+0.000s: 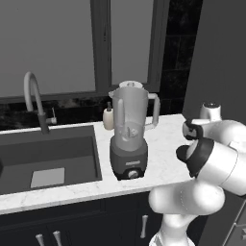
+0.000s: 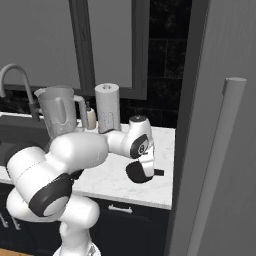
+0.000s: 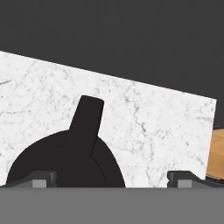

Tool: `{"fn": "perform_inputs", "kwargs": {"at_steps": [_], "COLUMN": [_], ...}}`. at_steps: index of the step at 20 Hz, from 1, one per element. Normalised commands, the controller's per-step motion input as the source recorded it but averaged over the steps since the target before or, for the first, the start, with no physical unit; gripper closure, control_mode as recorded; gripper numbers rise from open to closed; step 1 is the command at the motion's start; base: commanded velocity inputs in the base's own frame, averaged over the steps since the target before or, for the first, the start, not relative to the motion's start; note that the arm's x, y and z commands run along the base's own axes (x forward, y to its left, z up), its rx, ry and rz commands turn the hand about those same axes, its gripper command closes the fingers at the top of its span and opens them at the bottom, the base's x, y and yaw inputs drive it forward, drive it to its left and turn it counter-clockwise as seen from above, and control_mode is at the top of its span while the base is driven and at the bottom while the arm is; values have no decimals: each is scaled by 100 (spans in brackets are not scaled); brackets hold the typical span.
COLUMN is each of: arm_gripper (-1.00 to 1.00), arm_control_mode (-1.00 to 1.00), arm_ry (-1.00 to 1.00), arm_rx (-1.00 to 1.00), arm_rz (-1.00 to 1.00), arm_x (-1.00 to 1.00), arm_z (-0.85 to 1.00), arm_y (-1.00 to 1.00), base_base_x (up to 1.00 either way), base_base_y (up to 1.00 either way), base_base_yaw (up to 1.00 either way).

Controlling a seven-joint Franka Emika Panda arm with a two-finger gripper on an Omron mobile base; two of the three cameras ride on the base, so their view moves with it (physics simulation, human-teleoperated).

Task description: Close the lid blender by securely placing the lid on top.

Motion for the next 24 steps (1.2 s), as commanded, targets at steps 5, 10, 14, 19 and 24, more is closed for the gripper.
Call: {"fn": "perform_inputs", "kwargs": {"at_steps": [5,10,14,19,24], "arm_gripper": [-100,-100,-100,-100,-100], "arm_control_mode": [-100,-100,-100,-100,-100], "arm_ry": [0,0,0,0,0], "arm_rx": [0,0,0,0,0], "arm_rz": [-2,-2,-3,0,0], "arm_x": [20,19,19,12,1], "arm_z": [-19,-17,-14,-16,-18], "arm_y": [-7,-9,-10,-16,-10], "base_base_x": [0,0,0,0,0], "base_base_y": [0,0,0,0,0], "base_base_yaw": [0,0,0,0,0]}}
